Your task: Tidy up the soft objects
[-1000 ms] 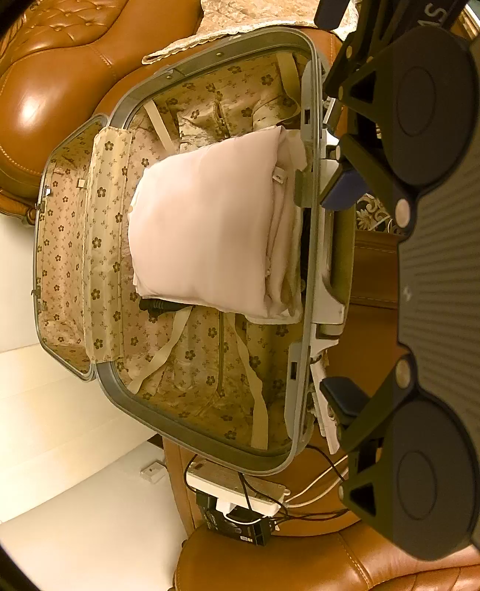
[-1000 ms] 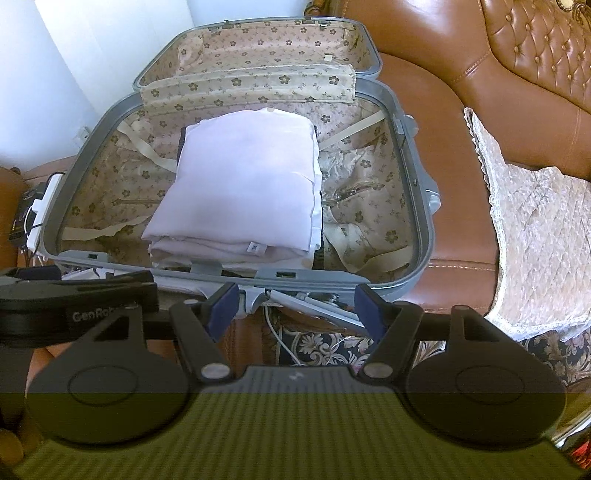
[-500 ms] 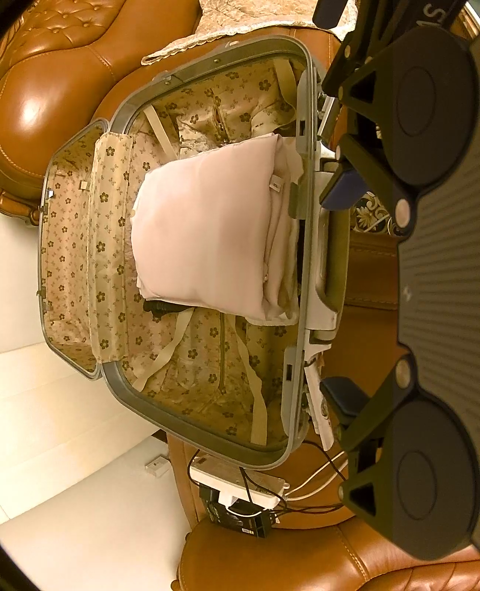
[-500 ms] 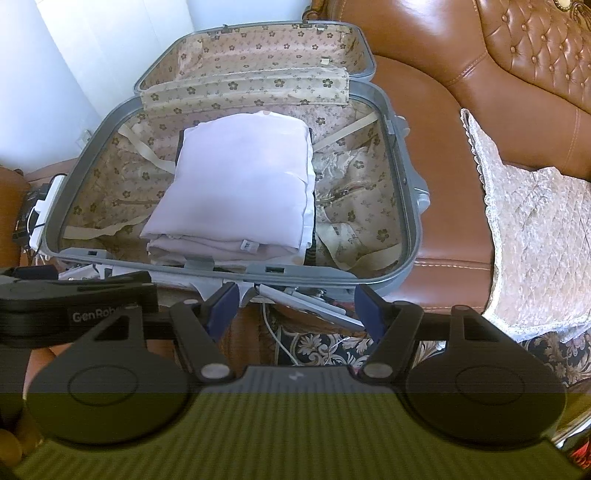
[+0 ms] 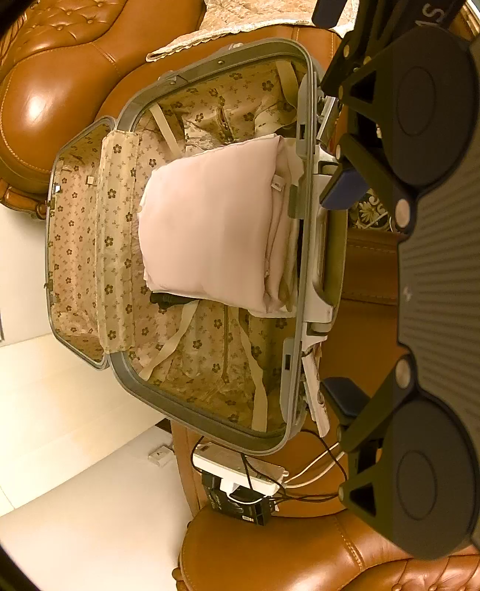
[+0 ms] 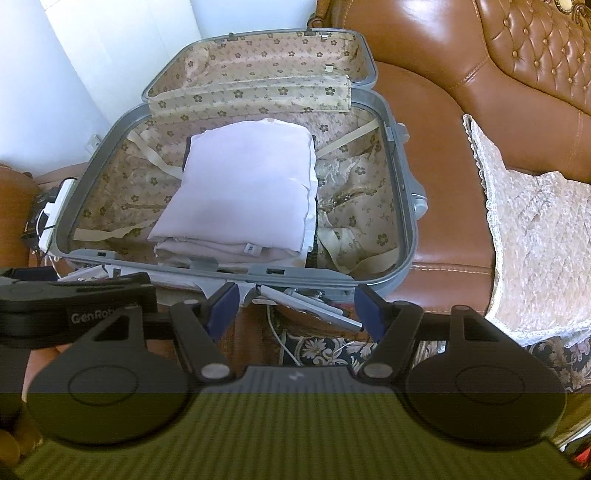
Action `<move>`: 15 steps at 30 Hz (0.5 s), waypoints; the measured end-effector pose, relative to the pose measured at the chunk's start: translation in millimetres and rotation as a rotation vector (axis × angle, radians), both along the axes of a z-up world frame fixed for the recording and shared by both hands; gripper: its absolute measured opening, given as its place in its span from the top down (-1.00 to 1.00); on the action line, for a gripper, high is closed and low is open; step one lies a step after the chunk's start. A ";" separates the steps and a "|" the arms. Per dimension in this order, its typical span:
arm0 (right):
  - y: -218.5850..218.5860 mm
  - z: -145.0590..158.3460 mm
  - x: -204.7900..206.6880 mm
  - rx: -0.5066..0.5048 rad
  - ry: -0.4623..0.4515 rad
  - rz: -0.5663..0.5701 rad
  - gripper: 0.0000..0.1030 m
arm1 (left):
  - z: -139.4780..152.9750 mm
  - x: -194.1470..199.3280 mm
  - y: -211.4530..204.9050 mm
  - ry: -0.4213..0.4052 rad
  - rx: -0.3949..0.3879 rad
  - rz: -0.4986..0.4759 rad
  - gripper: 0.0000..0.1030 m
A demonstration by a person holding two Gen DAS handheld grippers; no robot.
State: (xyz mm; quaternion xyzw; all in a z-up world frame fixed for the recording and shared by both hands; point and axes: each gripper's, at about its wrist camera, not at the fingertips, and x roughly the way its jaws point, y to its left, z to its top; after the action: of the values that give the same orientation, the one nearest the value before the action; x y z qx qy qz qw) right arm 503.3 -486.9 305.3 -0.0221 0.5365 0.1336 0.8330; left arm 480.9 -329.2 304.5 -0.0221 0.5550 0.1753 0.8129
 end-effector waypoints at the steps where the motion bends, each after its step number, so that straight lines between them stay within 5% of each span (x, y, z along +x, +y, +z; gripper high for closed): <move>1: 0.1 1.0 -0.6 0.003 -0.001 0.001 -0.50 | 1.3 -0.5 0.3 -0.003 0.002 -0.002 -0.94; 15: -1.2 7.7 -6.1 0.032 -0.013 -0.007 -0.50 | 8.3 -7.0 -1.7 -0.009 0.021 -0.012 -0.95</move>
State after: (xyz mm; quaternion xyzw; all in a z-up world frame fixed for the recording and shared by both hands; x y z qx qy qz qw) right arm 497.2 -488.1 313.0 -0.0075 0.5287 0.1392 0.8373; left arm 474.0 -330.9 312.7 -0.0109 0.5496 0.1763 0.8165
